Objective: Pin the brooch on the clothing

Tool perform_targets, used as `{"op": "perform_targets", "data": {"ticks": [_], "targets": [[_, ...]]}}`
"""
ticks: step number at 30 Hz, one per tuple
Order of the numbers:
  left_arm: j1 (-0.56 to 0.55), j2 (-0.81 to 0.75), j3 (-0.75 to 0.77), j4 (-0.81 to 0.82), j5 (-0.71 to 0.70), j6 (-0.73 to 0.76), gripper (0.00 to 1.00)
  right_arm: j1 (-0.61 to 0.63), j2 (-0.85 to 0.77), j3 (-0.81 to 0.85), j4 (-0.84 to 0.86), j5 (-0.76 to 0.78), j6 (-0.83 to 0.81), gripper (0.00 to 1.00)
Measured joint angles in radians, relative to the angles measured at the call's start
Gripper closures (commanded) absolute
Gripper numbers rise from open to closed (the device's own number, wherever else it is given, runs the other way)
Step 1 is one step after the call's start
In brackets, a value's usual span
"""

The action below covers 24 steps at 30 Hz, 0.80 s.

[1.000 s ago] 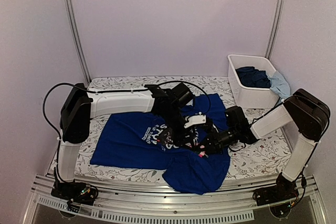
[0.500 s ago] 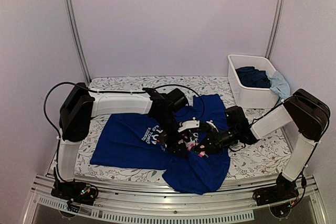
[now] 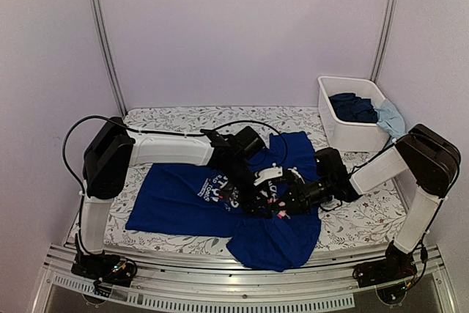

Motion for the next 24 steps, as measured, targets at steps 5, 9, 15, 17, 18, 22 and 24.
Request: {"op": "perform_targets", "data": {"ticks": [5,9,15,17,18,22,24], "targets": [[-0.006,0.003,0.0,0.002,0.04,-0.018,0.6,-0.006,0.0,0.0,0.004,0.007,0.0,1.0],[-0.003,0.004,0.0,-0.01,0.067,-0.025,0.77,-0.006,0.0,-0.001,0.006,0.0,-0.006,1.0],[0.01,0.004,0.0,-0.017,0.086,-0.049,0.94,-0.005,0.0,-0.007,-0.002,-0.005,-0.013,1.0],[0.01,0.004,0.0,-0.017,0.088,-0.05,0.97,-0.004,0.0,-0.007,-0.002,-0.005,-0.012,1.0],[0.01,0.005,0.0,-0.017,0.089,-0.053,0.99,-0.004,0.001,-0.007,-0.002,-0.006,-0.011,1.0],[0.011,0.005,0.0,-0.017,0.094,-0.061,1.0,-0.004,0.001,-0.007,-0.002,-0.008,-0.011,1.0],[0.011,0.006,0.0,-0.017,0.1,-0.068,1.0,-0.004,0.001,-0.007,-0.002,-0.012,-0.012,0.98]]}}
